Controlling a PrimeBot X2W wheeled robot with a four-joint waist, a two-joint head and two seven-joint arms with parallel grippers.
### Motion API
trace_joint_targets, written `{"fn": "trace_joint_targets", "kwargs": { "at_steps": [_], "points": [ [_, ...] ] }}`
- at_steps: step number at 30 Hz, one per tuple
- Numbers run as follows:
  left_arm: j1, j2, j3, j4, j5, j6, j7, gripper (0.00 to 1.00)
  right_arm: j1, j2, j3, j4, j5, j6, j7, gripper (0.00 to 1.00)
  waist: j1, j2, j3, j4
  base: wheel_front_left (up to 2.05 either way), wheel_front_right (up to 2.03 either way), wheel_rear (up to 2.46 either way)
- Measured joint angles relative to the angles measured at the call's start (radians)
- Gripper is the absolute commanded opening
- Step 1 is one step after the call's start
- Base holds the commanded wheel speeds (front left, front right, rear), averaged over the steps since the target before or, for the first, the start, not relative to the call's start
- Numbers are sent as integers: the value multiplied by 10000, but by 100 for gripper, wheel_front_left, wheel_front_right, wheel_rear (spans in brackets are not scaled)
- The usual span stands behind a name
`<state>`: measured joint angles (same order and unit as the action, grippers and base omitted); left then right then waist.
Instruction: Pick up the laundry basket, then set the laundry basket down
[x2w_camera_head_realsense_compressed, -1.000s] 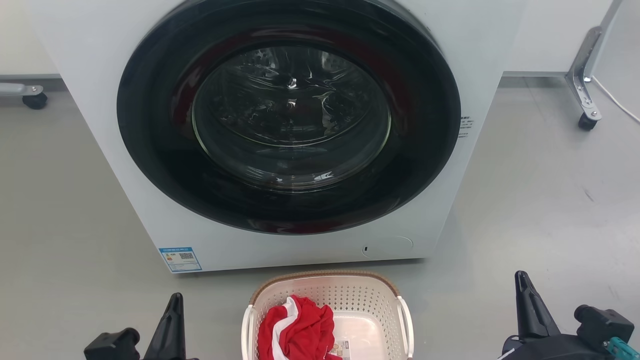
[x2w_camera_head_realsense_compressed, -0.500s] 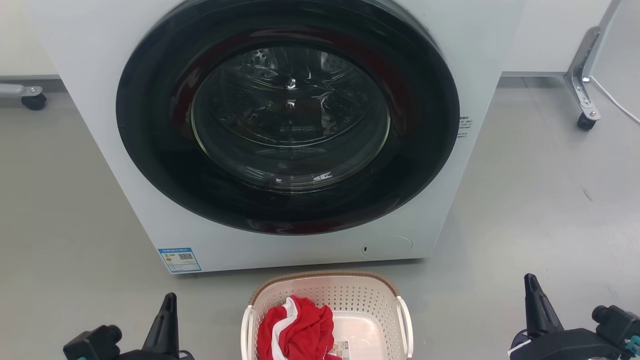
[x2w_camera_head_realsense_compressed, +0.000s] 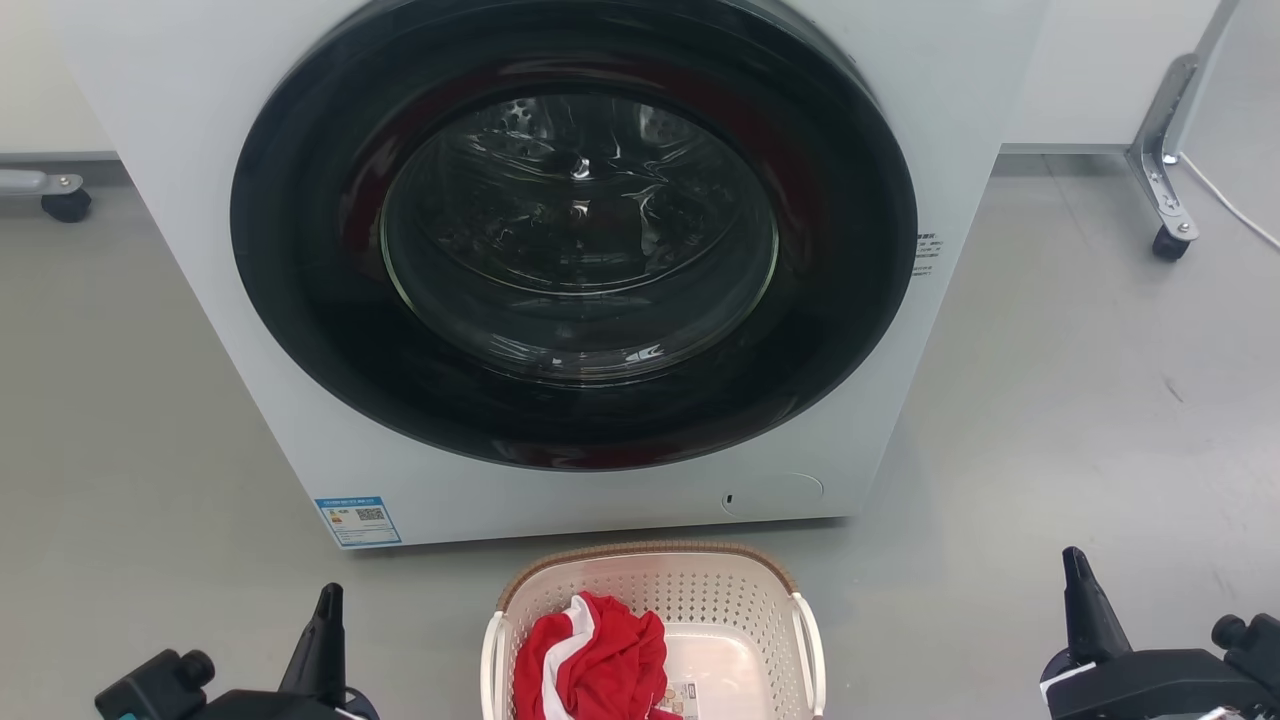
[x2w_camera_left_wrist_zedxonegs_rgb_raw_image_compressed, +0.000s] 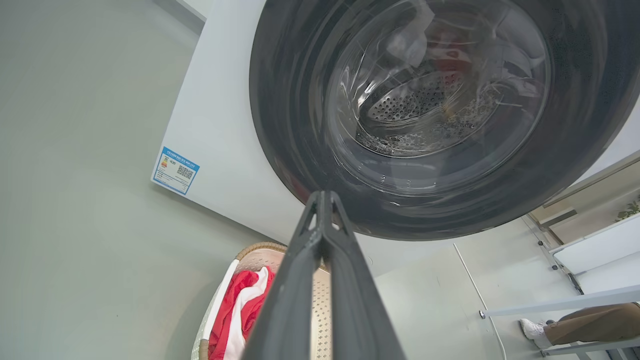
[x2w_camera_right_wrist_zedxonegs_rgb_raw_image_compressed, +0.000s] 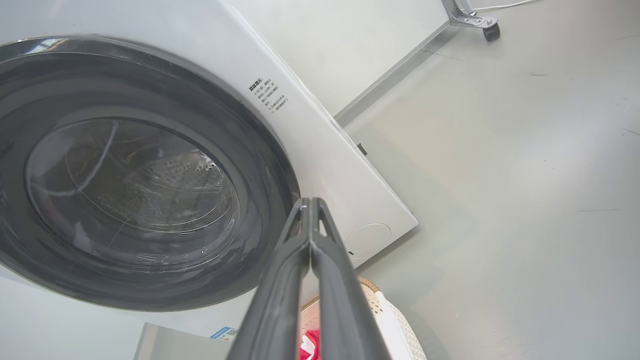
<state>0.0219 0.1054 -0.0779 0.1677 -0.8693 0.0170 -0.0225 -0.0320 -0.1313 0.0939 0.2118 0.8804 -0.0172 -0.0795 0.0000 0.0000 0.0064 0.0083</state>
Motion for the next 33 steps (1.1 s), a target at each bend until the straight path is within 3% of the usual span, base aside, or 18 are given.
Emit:
{"fn": "trace_joint_targets", "kwargs": {
  "at_steps": [33],
  "points": [
    [-590,-353,966,717,-4065,-790,782,0,-296,499,-1290,516,4065,771,1106,0,0,0,-26,-48,0,0,0]
  ]
}}
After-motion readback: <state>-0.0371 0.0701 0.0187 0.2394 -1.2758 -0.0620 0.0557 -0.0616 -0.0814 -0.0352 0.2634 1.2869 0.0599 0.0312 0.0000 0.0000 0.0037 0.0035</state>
